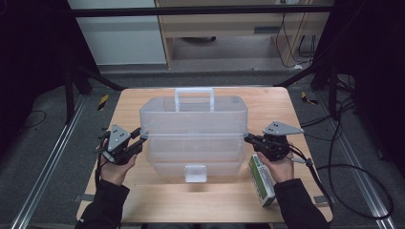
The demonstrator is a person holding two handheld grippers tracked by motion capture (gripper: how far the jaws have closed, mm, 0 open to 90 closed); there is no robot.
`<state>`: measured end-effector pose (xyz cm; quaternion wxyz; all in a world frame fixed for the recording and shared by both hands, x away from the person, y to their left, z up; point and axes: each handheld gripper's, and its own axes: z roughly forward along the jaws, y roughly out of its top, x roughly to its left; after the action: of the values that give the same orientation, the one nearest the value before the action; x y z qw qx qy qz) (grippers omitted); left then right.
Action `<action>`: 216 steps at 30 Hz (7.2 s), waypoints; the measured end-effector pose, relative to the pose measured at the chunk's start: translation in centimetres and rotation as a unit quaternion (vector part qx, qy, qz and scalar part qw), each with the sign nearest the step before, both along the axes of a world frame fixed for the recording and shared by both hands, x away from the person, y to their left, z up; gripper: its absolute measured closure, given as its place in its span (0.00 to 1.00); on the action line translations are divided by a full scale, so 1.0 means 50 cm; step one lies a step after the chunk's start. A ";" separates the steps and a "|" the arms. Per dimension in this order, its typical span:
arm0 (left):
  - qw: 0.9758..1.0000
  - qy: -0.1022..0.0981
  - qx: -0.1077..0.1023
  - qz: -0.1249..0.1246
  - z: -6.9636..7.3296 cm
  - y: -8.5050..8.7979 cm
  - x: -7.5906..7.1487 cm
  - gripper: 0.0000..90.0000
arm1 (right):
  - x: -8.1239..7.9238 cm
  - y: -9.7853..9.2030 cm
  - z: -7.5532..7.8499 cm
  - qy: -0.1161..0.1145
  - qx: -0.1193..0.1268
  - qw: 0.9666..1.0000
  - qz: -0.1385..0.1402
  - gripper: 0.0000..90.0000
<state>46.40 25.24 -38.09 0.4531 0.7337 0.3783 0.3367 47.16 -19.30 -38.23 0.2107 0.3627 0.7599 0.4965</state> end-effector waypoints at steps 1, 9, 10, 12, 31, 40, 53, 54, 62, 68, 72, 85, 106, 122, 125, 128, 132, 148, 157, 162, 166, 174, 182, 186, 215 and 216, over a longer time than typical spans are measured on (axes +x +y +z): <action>1.000 0.001 0.000 0.000 0.000 0.000 0.000 0.76 | 0.000 0.000 0.000 0.001 -0.001 1.000 -0.001 0.98; 1.000 0.005 -0.001 0.004 0.002 0.000 0.000 0.77 | 0.002 0.002 -0.010 0.020 -0.042 0.998 -0.029 0.88; 1.000 0.006 -0.001 0.003 0.002 0.000 0.000 0.77 | 0.003 0.003 -0.012 0.022 -0.042 0.998 -0.029 0.87; 1.000 0.006 -0.002 0.003 0.002 0.000 0.000 0.77 | 0.005 0.001 -0.017 0.027 -0.045 0.998 -0.031 0.85; 1.000 0.014 -0.011 0.004 0.007 0.003 0.004 0.78 | 0.019 0.006 -0.049 0.076 -0.060 0.995 -0.025 0.81; 1.000 0.016 -0.012 0.005 0.012 0.004 0.008 0.78 | 0.024 0.018 -0.062 0.090 -0.062 0.994 -0.016 0.84; 0.999 0.007 -0.029 0.012 0.034 0.004 0.032 0.80 | 0.025 0.019 -0.064 0.092 -0.060 0.994 -0.015 0.85; 0.999 0.006 -0.030 0.011 0.036 0.004 0.034 0.80 | 0.025 0.019 -0.064 0.092 -0.061 0.994 -0.014 0.85; 0.999 0.001 -0.039 0.015 0.047 0.004 0.049 0.81 | 0.025 0.020 -0.064 0.091 -0.061 0.994 -0.014 0.85; 0.999 -0.017 -0.036 0.019 0.058 0.003 0.066 0.82 | 0.025 0.019 -0.064 0.091 -0.061 0.994 -0.014 0.85; 0.999 -0.007 -0.037 0.024 0.069 0.000 0.073 0.82 | 0.025 0.018 -0.064 0.093 -0.059 0.994 -0.015 0.85; 0.998 -0.012 -0.044 0.038 0.093 -0.007 0.111 0.85 | 0.026 0.017 -0.064 0.096 -0.056 0.994 -0.014 0.86; 0.998 -0.010 -0.029 0.055 0.129 -0.023 0.166 0.89 | 0.026 0.017 -0.063 0.096 -0.056 0.994 -0.013 0.85; 0.998 -0.003 -0.034 0.061 0.145 -0.027 0.208 0.91 | 0.028 0.018 -0.063 0.095 -0.056 0.994 -0.013 0.86; 0.998 -0.002 -0.036 0.060 0.147 -0.027 0.214 0.91 | 0.030 0.017 -0.064 0.093 -0.058 0.994 -0.013 0.86; 0.998 0.000 -0.035 0.061 0.149 -0.028 0.223 0.91 | 0.030 0.017 -0.064 0.091 -0.059 0.994 -0.014 0.86; 0.997 0.000 -0.038 0.064 0.150 -0.030 0.231 0.91 | 0.031 0.016 -0.064 0.092 -0.058 0.994 -0.014 0.86; 0.997 0.001 -0.037 0.071 0.153 -0.036 0.270 0.91 | 0.031 0.016 -0.064 0.091 -0.058 0.994 -0.013 0.86; 0.997 0.004 -0.036 0.072 0.152 -0.037 0.293 0.90 | 0.031 0.016 -0.064 0.092 -0.058 0.994 -0.012 0.86; 0.997 0.005 -0.034 0.076 0.152 -0.040 0.305 0.90 | 0.031 0.016 -0.064 0.092 -0.057 0.994 -0.013 0.86; 0.996 0.006 -0.040 0.079 0.148 -0.041 0.317 0.90 | 0.031 0.017 -0.064 0.092 -0.057 0.994 -0.014 0.86; 0.995 0.018 -0.043 0.084 0.148 -0.044 0.341 0.90 | 0.030 0.017 -0.064 0.091 -0.058 0.994 -0.014 0.86; 0.995 0.018 -0.043 0.090 0.142 -0.049 0.359 0.90 | 0.030 0.017 -0.064 0.092 -0.058 0.994 -0.015 0.86; 0.995 0.017 -0.043 0.092 0.138 -0.049 0.366 0.89 | 0.030 0.017 -0.064 0.092 -0.057 0.994 -0.015 0.86; 0.993 0.036 -0.047 0.106 0.122 -0.054 0.413 0.88 | 0.030 0.018 -0.065 0.089 -0.060 0.994 -0.014 0.86; 0.992 0.038 -0.050 0.108 0.120 -0.053 0.414 0.88 | 0.029 0.018 -0.065 0.088 -0.060 0.994 -0.014 0.86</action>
<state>67.10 22.61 -32.08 0.4354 0.6775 0.4886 0.3358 48.63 -18.41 -41.46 0.1708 0.4021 0.7990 0.4131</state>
